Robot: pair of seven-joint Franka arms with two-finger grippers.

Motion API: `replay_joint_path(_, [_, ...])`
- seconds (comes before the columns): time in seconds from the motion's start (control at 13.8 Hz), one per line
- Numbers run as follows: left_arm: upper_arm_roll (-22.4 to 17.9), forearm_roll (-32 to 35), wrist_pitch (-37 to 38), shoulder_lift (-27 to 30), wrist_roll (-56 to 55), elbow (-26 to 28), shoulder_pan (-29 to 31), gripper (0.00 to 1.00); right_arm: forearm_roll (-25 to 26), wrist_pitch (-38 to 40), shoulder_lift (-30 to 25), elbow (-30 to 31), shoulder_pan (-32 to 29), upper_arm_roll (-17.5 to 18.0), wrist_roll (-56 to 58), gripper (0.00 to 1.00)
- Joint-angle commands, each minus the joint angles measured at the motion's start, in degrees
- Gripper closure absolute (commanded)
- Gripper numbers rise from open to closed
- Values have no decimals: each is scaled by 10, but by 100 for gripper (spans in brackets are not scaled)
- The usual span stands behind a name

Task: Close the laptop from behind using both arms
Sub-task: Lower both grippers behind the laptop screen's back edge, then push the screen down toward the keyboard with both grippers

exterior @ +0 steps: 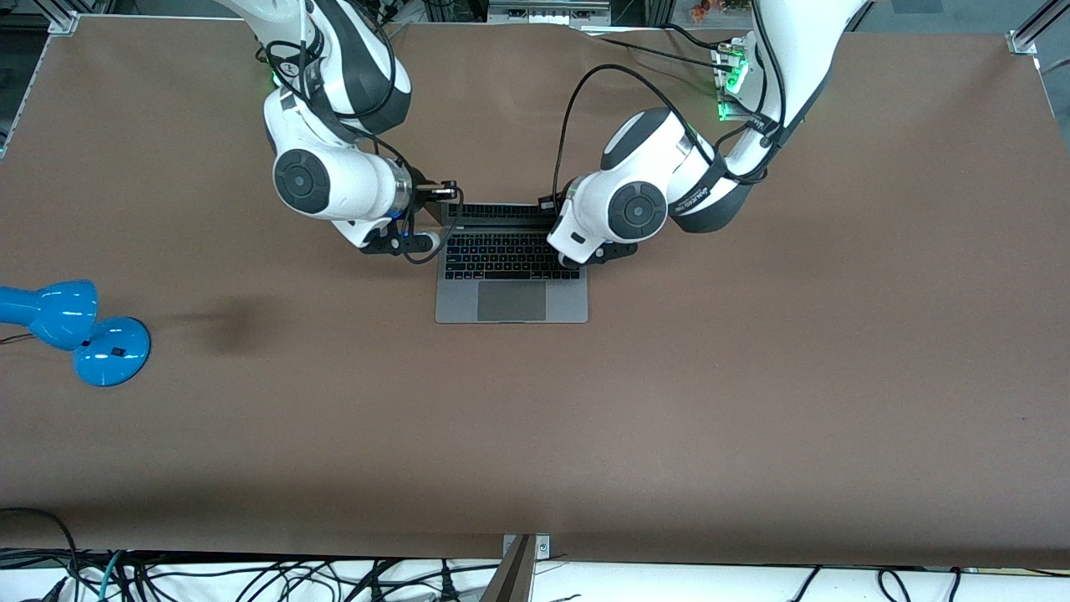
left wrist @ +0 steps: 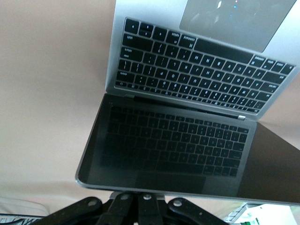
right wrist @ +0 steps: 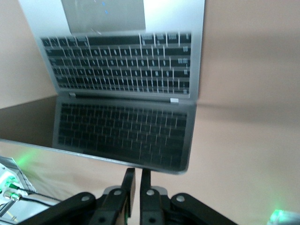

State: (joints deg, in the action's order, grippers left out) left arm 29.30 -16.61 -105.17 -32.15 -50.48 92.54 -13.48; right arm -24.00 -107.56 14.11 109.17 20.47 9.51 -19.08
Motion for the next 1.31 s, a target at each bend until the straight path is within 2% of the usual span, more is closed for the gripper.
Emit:
replay_joint_path(0.0, [-3,14,1,-27,1,-31,-1,100,5,-12,-7,1,-1,-12,32,95])
replay_joint_path(0.22, [-7,14,-5,-34,2,-36,-1,100,5,-25,-5,2,-1,-18,47,100])
replay_joint_path(0.87, [-28,18,-27,-70,13,-69,-8,100,5,-75,18,3,-1,-20,81,100])
replay_joint_path(1.23, [-31,47,-28,-92,13,-82,-8,100,5,-138,49,2,0,-26,126,100])
